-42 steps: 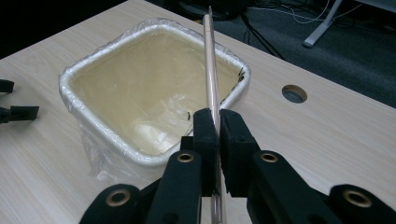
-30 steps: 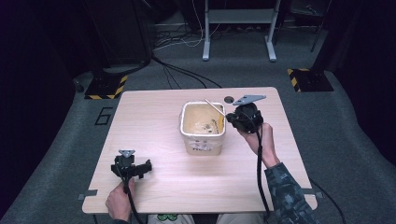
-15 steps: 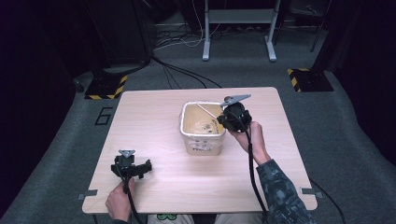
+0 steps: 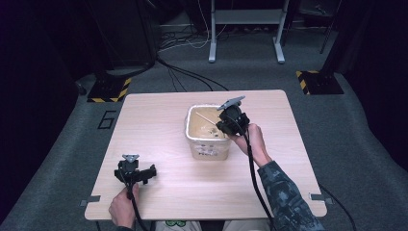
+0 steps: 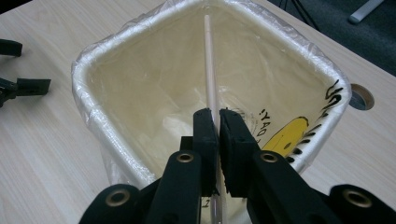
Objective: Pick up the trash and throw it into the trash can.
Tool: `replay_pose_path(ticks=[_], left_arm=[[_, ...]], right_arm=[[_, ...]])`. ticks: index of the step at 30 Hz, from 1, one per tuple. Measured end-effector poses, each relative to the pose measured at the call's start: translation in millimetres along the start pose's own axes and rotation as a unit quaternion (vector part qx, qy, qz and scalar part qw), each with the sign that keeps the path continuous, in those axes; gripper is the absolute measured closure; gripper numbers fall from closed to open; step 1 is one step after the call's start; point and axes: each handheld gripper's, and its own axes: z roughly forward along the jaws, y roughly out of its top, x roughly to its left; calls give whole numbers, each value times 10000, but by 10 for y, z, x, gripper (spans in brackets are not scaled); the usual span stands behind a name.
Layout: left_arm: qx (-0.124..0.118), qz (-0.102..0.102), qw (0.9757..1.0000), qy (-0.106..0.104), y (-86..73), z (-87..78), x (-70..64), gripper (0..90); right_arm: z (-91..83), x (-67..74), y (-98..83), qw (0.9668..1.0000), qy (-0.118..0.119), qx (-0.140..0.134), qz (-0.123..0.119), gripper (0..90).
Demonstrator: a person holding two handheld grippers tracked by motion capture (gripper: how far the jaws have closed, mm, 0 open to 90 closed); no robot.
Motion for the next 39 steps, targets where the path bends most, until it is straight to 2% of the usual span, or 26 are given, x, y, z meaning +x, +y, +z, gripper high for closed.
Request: replay_pose_path(ticks=[5, 7, 8, 9, 10, 11, 13, 15, 16, 18, 20, 22, 26, 37, 38, 39], left_arm=[[0, 1, 10000, 1, 0, 0, 0, 0], [2, 3, 10000, 0, 0, 0, 0, 0], [0, 1, 10000, 0, 0, 0, 0, 0], [0, 1, 10000, 0, 0, 0, 0, 0], [0, 1, 10000, 1, 0, 0, 0, 0], [-1, 2, 10000, 0, 0, 0, 0, 0], [-1, 3, 10000, -1, 0, 0, 0, 0], [1, 2, 10000, 1, 0, 0, 0, 0], [1, 2, 10000, 1, 0, 0, 0, 0], [1, 4, 10000, 1, 0, 0, 1, 0], [0, 1, 10000, 0, 0, 0, 0, 0], [1, 2, 10000, 1, 0, 0, 0, 0], [4, 26, 10000, 1, 1, -1, 3, 0], [5, 30, 10000, 1, 1, -1, 4, 0], [5, 30, 10000, 0, 1, -1, 4, 0], [3, 30, 10000, -1, 1, -1, 4, 0]], right_arm=[[37, -6, 36, 10000, 18, 47, -44, 855], [49, -14, 55, 10000, 48, 36, 21, 836], [55, -21, 63, 9999, 69, 16, 80, 729], [55, -21, 63, 9999, 69, 16, 80, 729], [55, -49, 69, 9999, 108, 59, 118, 526], [47, -51, 63, 9997, 109, 44, 206, 445], [21, -69, 32, 9995, 160, 52, 250, 327], [-27, -82, -22, 9994, 163, -4, 308, 254], [-27, -82, -22, 9994, 163, -4, 308, 254], [-119, -107, -120, 9991, 138, -101, 376, 164], [-155, -119, -152, 9991, 119, -137, 389, 151], [-269, -150, -242, 9986, 66, -254, 459, 112], [-382, -187, -368, 9984, -1, -256, 498, 60], [-526, -291, -761, 9971, -123, -321, 680, 42], [-537, -307, -851, 9963, -187, -347, 762, 42], [-541, -317, -883, 9964, -207, -354, 736, 42]])
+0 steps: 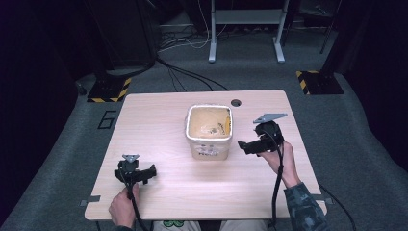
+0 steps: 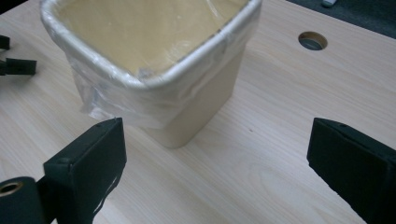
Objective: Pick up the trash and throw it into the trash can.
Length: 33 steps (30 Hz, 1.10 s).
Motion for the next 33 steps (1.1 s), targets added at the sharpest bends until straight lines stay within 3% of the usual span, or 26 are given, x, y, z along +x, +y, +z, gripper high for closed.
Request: replay_pose_path(ticks=[6, 14, 15, 17, 21, 22, 23, 27, 33], left_arm=[[2, 0, 10000, 1, 0, 0, 0, 0], [0, 0, 10000, 1, 0, 0, 0, 0], [0, 1, 10000, 0, 0, 0, 0, 0], [2, 0, 10000, 1, 0, 0, 0, 0], [1, 3, 10000, 0, 0, 0, 0, 0], [1, 3, 10000, 0, 0, 0, 0, 0], [0, 0, 10000, 0, 0, 0, 0, 0], [0, 2, 10000, 0, 0, 0, 0, 0], [0, -1, 10000, 0, 0, 0, 0, 0]], right_arm=[[-14, -94, -199, 9997, -204, -118, 105, 45], [4, -184, -518, 9987, -427, -71, 280, 56], [31, -209, -638, 9983, -468, -19, 360, 57], [38, -222, -684, 9982, -499, 30, 345, 58], [139, -289, -1018, 9964, -563, 209, 605, 60], [139, -289, -1018, 9964, -563, 209, 605, 60], [186, -329, -1163, 9955, -559, 276, 708, 59], [265, -386, -1411, 9943, -594, 284, 840, 51], [336, -382, -1602, 9931, -901, 209, 722, 34]])
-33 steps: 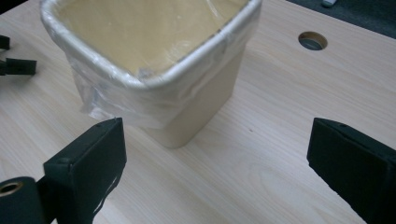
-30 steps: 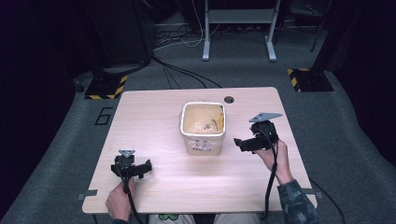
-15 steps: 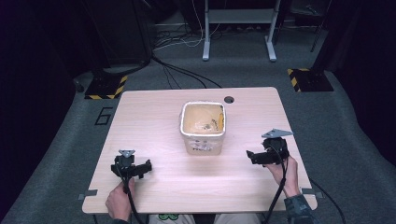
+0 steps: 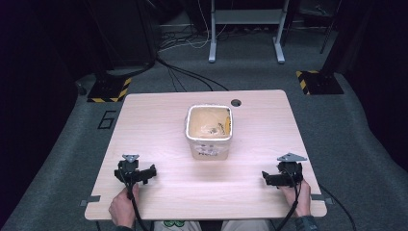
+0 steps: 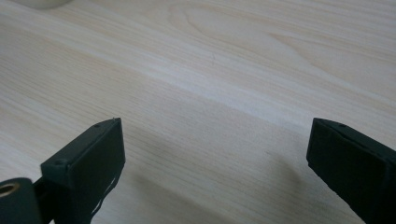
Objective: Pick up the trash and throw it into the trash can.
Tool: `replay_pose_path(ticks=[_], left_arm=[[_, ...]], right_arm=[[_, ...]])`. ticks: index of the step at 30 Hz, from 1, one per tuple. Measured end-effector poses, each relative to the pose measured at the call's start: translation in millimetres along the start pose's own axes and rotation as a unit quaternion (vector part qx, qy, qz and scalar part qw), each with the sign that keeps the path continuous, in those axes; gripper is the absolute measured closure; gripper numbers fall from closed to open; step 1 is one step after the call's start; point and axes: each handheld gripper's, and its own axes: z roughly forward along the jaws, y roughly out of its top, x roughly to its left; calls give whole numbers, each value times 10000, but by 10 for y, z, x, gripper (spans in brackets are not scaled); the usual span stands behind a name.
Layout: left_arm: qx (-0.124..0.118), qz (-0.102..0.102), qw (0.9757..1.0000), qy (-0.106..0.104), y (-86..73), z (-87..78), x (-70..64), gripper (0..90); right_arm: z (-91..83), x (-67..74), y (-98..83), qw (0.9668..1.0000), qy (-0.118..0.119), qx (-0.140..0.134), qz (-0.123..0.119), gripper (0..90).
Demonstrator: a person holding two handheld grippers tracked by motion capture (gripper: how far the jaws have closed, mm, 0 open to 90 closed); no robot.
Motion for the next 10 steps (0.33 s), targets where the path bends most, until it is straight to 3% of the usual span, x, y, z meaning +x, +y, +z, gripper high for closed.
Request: replay_pose_path(ticks=[10], left_arm=[[-2, 2, 10000, 0, -1, 0, 1, 0]], right_arm=[[48, 13, -82, 9999, -86, -84, -1, 20]])
